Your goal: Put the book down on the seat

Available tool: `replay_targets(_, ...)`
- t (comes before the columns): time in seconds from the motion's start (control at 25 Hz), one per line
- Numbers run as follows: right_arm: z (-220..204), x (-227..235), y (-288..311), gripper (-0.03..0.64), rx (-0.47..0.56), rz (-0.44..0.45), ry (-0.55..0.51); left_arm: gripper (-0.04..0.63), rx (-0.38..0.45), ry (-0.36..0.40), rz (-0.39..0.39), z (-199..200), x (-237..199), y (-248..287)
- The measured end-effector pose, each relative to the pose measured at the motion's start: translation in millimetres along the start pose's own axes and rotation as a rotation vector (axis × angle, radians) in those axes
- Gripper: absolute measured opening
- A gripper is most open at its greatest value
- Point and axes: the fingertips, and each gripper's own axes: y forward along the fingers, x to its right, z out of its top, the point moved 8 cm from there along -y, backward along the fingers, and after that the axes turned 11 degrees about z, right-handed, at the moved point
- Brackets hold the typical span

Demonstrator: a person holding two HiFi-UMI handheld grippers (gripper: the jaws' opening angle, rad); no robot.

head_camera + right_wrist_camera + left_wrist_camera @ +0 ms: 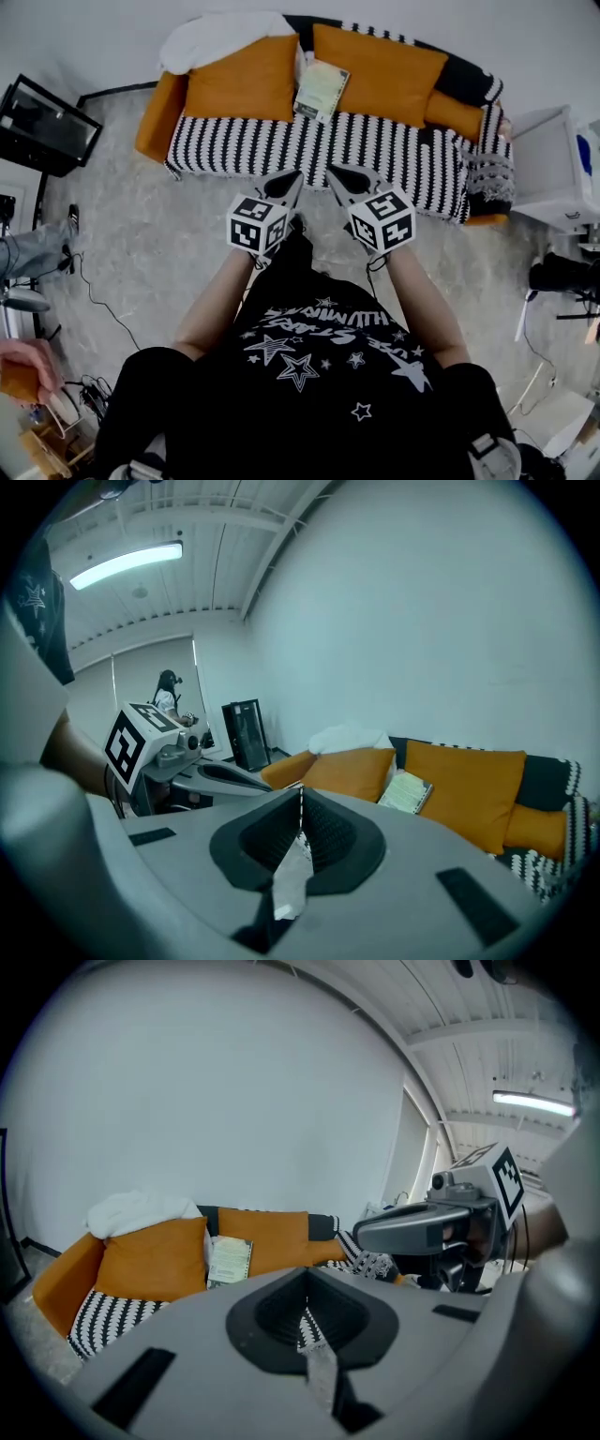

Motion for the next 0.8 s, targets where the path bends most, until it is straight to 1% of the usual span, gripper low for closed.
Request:
replay_targets(0.24, -5.6, -25.7, -21.2, 0.028, 0.026, 0.005, -0.028, 0.008, 0.047, 0.001, 0.029, -2.8, 16.2, -28.9)
replay_targets(0.44, -15.0, -42.2, -33.1, 0.026, 0.022, 0.013, -0.040, 0.008, 0.092, -0.013, 0.057, -2.4, 26.9, -48.8)
replay_targets(0.8, -26.3, -65.3, -42.3, 0.026, 0.021, 0.033, -0.039, 0.008, 0.109, -0.036, 0.091, -15.2, 37.0, -81.1)
